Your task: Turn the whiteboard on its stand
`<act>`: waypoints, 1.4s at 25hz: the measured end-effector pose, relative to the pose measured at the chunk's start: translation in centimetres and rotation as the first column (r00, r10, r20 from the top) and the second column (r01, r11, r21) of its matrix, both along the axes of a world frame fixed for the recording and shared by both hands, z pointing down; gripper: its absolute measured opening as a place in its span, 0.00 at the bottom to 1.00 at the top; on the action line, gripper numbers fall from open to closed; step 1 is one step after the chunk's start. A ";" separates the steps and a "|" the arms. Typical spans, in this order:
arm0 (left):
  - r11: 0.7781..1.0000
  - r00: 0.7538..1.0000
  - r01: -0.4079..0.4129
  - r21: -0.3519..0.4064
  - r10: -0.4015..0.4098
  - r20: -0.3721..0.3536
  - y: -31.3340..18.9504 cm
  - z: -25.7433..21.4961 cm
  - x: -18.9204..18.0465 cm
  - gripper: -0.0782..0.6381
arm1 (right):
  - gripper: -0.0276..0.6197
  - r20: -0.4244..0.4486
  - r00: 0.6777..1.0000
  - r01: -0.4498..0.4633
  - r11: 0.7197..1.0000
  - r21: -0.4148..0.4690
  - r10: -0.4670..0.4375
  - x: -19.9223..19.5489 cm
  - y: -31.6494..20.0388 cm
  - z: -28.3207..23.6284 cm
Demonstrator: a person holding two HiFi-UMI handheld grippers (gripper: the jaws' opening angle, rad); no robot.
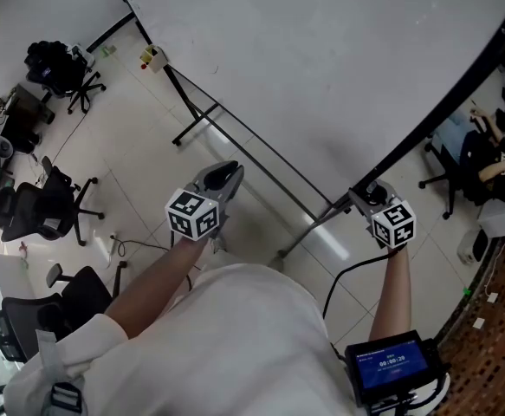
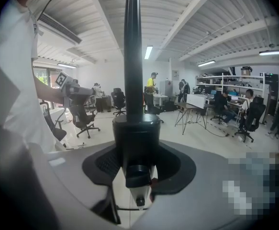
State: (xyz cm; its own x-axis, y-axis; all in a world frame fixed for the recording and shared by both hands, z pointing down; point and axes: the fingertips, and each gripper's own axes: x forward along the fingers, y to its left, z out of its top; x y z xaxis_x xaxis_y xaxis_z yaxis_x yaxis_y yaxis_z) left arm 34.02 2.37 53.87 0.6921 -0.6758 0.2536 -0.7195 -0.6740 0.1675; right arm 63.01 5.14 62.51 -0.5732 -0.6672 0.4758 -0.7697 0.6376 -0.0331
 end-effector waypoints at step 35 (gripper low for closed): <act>0.999 0.999 0.041 -0.008 -0.041 -0.011 0.8 -0.1 -2.6 0.20 | 0.33 -0.006 0.981 -0.191 0.980 0.051 0.192 9.8 3.3 -0.3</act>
